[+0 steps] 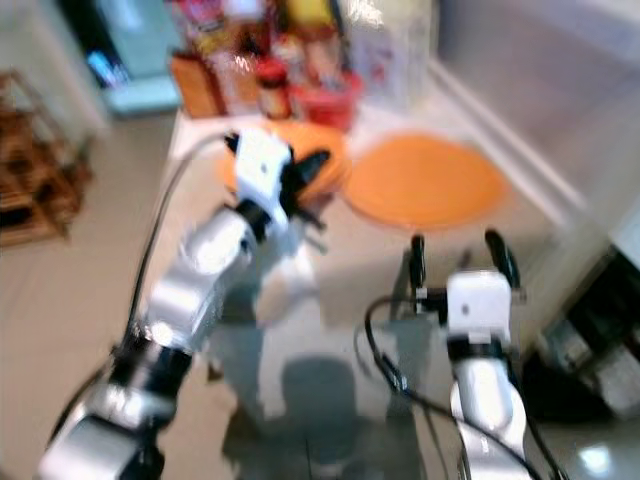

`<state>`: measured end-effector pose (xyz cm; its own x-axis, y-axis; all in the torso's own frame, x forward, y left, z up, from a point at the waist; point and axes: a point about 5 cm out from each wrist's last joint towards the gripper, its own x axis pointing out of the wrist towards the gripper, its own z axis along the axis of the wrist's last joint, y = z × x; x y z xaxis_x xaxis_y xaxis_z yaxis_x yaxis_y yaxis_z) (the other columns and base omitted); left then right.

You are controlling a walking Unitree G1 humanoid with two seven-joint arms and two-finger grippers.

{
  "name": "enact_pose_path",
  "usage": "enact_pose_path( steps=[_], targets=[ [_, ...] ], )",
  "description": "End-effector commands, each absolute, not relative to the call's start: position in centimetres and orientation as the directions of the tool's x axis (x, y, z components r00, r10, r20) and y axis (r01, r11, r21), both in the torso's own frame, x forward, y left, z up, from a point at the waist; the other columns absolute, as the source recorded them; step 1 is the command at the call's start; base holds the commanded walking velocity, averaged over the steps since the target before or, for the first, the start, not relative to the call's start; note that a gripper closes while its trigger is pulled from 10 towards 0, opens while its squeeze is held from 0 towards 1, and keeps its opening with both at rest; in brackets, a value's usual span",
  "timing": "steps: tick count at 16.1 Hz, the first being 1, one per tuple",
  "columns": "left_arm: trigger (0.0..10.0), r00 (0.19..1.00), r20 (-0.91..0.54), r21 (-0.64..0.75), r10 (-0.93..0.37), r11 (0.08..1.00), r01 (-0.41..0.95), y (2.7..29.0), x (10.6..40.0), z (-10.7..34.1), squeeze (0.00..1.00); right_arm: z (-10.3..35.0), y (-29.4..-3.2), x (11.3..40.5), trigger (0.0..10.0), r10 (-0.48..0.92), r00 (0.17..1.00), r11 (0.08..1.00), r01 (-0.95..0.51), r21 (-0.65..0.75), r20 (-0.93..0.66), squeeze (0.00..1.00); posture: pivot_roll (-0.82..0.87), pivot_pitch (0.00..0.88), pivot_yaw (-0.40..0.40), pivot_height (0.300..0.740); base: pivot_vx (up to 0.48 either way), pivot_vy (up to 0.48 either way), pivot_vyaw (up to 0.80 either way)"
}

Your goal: Setting the table

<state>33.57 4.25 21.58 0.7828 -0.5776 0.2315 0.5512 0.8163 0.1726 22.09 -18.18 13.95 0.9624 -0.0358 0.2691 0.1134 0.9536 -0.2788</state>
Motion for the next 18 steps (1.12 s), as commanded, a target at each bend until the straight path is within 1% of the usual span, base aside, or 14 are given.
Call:
enact_pose_path(
  steps=[1,2,3,4,6,9,11,12,13,16,17,18],
  targets=[
    [10.0,0.81,0.234,0.181,-0.538,0.842,0.508,5.3,34.0,21.9,0.0,14.1,-17.6,22.1,10.0,-0.019,0.96,0.957,0.099,-0.272,0.281,0.0,-0.18,0.004,0.086,0.727,0.0,0.0,0.0],
    [10.0,0.803,0.24,0.169,-0.545,0.838,0.519,5.2,34.0,22.3,0.0,14.1,-17.6,22.1,10.0,-0.018,0.96,0.957,0.098,-0.273,0.28,0.0,-0.17,0.005,0.085,0.727,0.0,0.0,0.0],
    [10.0,0.801,0.248,0.166,-0.544,0.839,0.518,5.3,34.0,22.6,1.0,14.1,-17.6,22.0,10.0,-0.018,0.96,0.957,0.098,-0.272,0.28,0.0,-0.17,0.005,0.085,0.727,0.0,0.0,0.0],
    [10.0,0.792,0.264,0.167,-0.55,0.835,0.524,5.2,34.1,23.5,1.0,14.0,-17.6,22.1,10.0,-0.017,0.96,0.958,0.096,-0.27,0.279,0.0,-0.17,0.006,0.086,0.727,0.0,0.0,0.0],
    [10.0,0.778,0.258,0.17,-0.573,0.82,0.547,4.8,34.1,23.9,1.0,14.0,-17.5,22.1,10.0,-0.017,0.96,0.959,0.095,-0.268,0.279,0.0,-0.17,0.008,0.091,0.727,0.0,0.0,0.0],
    [10.0,0.766,0.233,0.167,-0.599,0.801,0.576,4.4,34.0,23.9,1.0,14.0,-17.6,22.0,10.0,-0.023,0.959,0.958,0.101,-0.267,0.281,0.0,-0.18,0.008,0.092,0.727,0.0,0.0,0.0],
    [10.0,0.764,0.202,0.19,-0.613,0.79,0.583,4.3,34.1,23.6,1.0,14.0,-17.7,22.0,10.0,-0.037,0.959,0.959,0.114,-0.261,0.282,0.0,-0.18,0.01,0.094,0.727,0.0,0.0,0.0],
    [10.0,0.761,0.186,0.207,-0.621,0.782,0.588,4.1,34.1,23.5,0.29,14.1,-18.2,21.9,10.0,-0.073,0.957,0.959,0.145,-0.244,0.282,0.0,-0.18,0.009,0.097,0.727,0.0,0.0,0.0],
    [10.0,0.759,0.185,0.207,-0.624,0.78,0.591,4.1,34.1,23.5,0.0,14.1,-18.5,21.9,10.0,-0.093,0.954,0.957,0.164,-0.239,0.284,0.0,-0.18,0.009,0.097,0.727,0.0,0.0,0.0],
    [10.0,0.747,0.161,0.198,-0.645,0.763,0.616,4.0,34.1,23.4,0.0,14.2,-20.4,22.0,10.0,-0.205,0.936,0.933,0.275,-0.233,0.285,0.0,-0.18,0.005,0.104,0.727,0.0,0.0,0.0],
    [10.0,0.764,0.103,0.138,-0.636,0.77,0.623,4.2,34.5,22.9,0.0,14.2,-20.9,22.1,10.0,-0.225,0.932,0.924,0.296,-0.241,0.283,0.0,-0.18,0.005,0.104,0.727,0.0,0.0,0.0],
    [10.0,0.778,0.084,0.121,-0.623,0.781,0.613,4.5,34.7,22.7,0.0,14.1,-20.8,22.1,10.0,-0.219,0.933,0.926,0.291,-0.242,0.284,0.0,-0.18,0.0,0.105,0.727,0.0,0.0,0.0]
  ],
)
